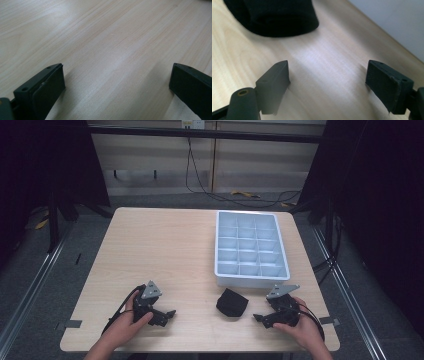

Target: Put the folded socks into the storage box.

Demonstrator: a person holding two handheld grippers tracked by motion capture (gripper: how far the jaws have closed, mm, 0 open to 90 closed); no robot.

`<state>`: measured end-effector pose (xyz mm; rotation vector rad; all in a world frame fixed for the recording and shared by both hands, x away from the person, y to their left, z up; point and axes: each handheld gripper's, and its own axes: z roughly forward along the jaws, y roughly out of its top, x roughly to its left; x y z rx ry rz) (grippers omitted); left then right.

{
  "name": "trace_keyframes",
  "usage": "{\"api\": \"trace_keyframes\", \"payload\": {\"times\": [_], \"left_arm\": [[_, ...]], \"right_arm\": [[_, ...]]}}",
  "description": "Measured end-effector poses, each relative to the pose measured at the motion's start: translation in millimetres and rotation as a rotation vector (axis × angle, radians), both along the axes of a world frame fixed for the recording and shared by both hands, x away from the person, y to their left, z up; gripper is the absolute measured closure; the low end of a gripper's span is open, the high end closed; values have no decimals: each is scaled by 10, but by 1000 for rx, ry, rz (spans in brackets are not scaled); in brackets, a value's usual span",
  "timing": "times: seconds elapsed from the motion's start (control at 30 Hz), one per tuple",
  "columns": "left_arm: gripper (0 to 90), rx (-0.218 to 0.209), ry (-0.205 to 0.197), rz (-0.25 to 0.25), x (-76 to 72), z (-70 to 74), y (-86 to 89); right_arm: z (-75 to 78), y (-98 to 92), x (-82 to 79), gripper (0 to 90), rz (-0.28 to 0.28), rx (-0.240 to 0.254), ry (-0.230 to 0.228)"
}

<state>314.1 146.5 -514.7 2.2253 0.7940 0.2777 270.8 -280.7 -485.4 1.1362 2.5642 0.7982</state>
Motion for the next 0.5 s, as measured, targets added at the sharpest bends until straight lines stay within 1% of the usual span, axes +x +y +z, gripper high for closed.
{"api": "trace_keyframes", "payload": {"times": [0.03, 0.07, 0.17, 0.2, 0.3, 0.37, 0.4, 0.43, 0.5], "left_arm": [[0, 0, 0, 0, 0, 0, 0], [0, 0, 0, 0, 0, 0, 0], [0, 0, 0, 0, 0, 0, 0], [0, 0, 0, 0, 0, 0, 0], [0, 0, 0, 0, 0, 0, 0], [0, 0, 0, 0, 0, 0, 0], [0, 0, 0, 0, 0, 0, 0], [0, 1, 0, 0, 0, 0, 0], [0, 1, 0, -1, 1, 0, -1]], "right_arm": [[32, 23, 1, 186, 7, -13, 29], [45, 35, -4, 191, 5, -16, 33], [83, 63, -15, 200, 19, -20, 28], [141, 93, -25, 208, 21, -38, 14], [192, 112, -21, 211, 16, -37, 29], [200, 119, -21, 217, 12, -40, 37], [218, 124, -17, 218, 8, -49, 55], [234, 128, -24, 218, 4, -51, 64], [273, 129, -32, 219, 12, -50, 61]]}}
